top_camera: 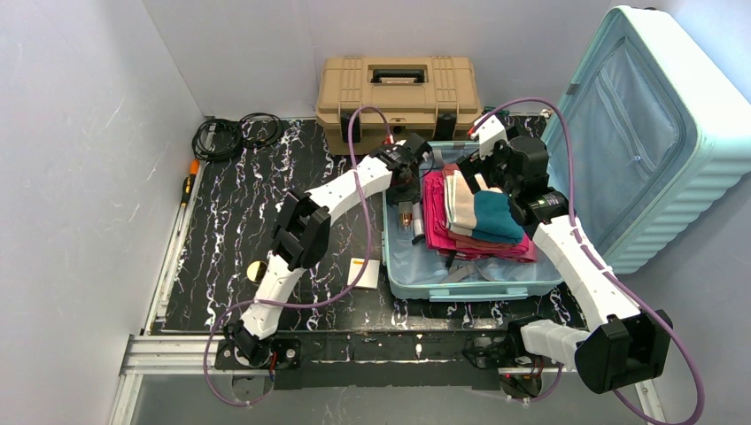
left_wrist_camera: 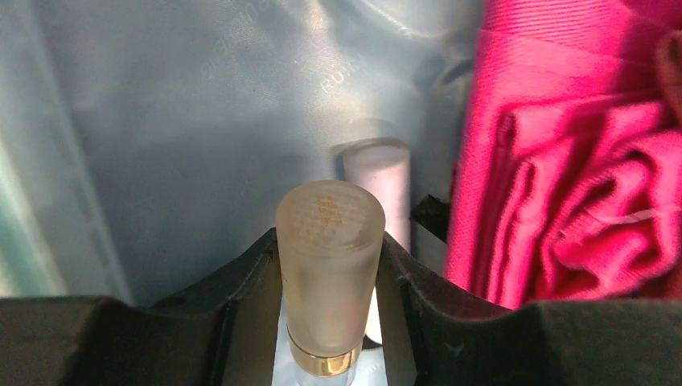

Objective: Pack the luggage
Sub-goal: Place the personal item in the luggage.

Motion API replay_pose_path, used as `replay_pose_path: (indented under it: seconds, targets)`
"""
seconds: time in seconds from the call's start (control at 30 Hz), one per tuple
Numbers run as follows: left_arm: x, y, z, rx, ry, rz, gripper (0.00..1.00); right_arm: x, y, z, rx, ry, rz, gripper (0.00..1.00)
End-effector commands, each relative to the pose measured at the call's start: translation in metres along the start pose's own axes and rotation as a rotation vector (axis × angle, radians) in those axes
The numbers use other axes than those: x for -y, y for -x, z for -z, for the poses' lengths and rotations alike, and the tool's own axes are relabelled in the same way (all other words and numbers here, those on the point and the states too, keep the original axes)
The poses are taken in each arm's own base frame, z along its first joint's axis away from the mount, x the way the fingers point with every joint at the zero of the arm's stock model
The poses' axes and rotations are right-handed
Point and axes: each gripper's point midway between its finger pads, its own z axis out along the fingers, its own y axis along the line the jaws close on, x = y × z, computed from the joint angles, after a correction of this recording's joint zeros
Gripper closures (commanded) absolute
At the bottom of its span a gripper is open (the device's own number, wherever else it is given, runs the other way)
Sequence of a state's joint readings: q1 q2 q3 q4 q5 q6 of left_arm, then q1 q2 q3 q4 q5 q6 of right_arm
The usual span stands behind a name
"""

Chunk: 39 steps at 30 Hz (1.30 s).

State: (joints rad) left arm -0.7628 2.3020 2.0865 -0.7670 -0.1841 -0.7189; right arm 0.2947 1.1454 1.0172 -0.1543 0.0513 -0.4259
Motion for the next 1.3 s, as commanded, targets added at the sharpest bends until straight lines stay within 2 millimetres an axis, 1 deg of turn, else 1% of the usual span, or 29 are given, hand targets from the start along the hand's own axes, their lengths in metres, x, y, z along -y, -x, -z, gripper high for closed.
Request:
replay_pose_path:
  seconds: [0.0,0.1,0.17,0.23,0.3,0.37,0.4,0.5,0.6,0.7,0.73,0.77,0.87,0.93,1.0,1.07,1.1,1.17,1.2,1.27]
  targets:
    - [-0.013,-0.001,-0.009,0.011,0.08,-0.012,0.92,0.006,0.013,0.004,0.054,-0.019,0.008,0.02]
    - [-0.013,-0.006,-0.015,0.002,0.09,-0.018,0.88,0.007,0.014,0.005,0.056,-0.02,0.007,0.02]
    - [-0.012,-0.01,-0.017,-0.006,0.091,-0.019,0.79,0.007,0.015,0.006,0.059,-0.021,0.008,0.02]
    - [-0.012,-0.012,-0.02,-0.012,0.093,-0.023,0.73,0.007,0.014,0.005,0.057,-0.02,0.008,0.02]
    - [-0.012,-0.011,-0.019,-0.008,0.091,-0.028,0.63,0.007,0.015,0.005,0.057,-0.019,0.008,0.02]
    - [-0.01,-0.006,-0.015,0.003,0.084,-0.035,0.5,0.007,0.014,0.005,0.057,-0.019,0.01,0.02]
    - [-0.008,-0.003,-0.011,0.013,0.077,-0.04,0.42,0.006,0.015,0.005,0.057,-0.017,0.01,0.02]
    - [-0.003,0.01,0.005,0.05,0.051,-0.041,0.25,0.004,0.016,0.004,0.059,-0.004,0.012,0.02]
    - [0.004,0.022,0.025,0.087,0.012,-0.043,0.18,0.001,0.016,0.003,0.057,0.018,0.019,0.02]
    - [0.009,0.041,0.055,0.149,-0.029,-0.056,0.12,-0.013,0.018,0.003,0.071,0.101,0.038,0.02]
    - [0.011,0.048,0.066,0.176,-0.043,-0.061,0.08,-0.018,0.018,0.004,0.073,0.129,0.045,0.02]
    - [0.012,0.055,0.08,0.206,-0.06,-0.07,0.03,-0.022,0.019,0.004,0.073,0.155,0.049,0.02]
    - [0.012,0.081,0.128,0.315,-0.124,-0.097,0.02,-0.033,0.023,0.005,0.085,0.224,0.053,0.02]
    - [0.008,0.097,0.163,0.395,-0.178,-0.112,0.02,-0.039,0.027,0.006,0.097,0.263,0.052,0.02]
    - [-0.009,0.108,0.191,0.466,-0.194,-0.116,0.02,-0.045,0.033,0.007,0.108,0.299,0.048,0.02]
    - [-0.031,0.118,0.227,0.538,-0.182,-0.136,0.02,-0.053,0.036,0.007,0.118,0.349,0.044,0.02]
    - [-0.044,0.12,0.236,0.555,-0.165,-0.16,0.02,-0.058,0.039,0.008,0.124,0.376,0.045,0.02]
    - [-0.074,0.118,0.247,0.576,-0.122,-0.233,0.02,-0.07,0.04,0.009,0.127,0.441,0.057,0.02]
    - [-0.091,0.115,0.251,0.582,-0.092,-0.312,0.02,-0.077,0.041,0.009,0.126,0.471,0.067,0.02]
    - [-0.131,0.103,0.252,0.568,-0.005,-0.404,0.02,-0.097,0.038,0.009,0.085,0.545,0.11,0.02]
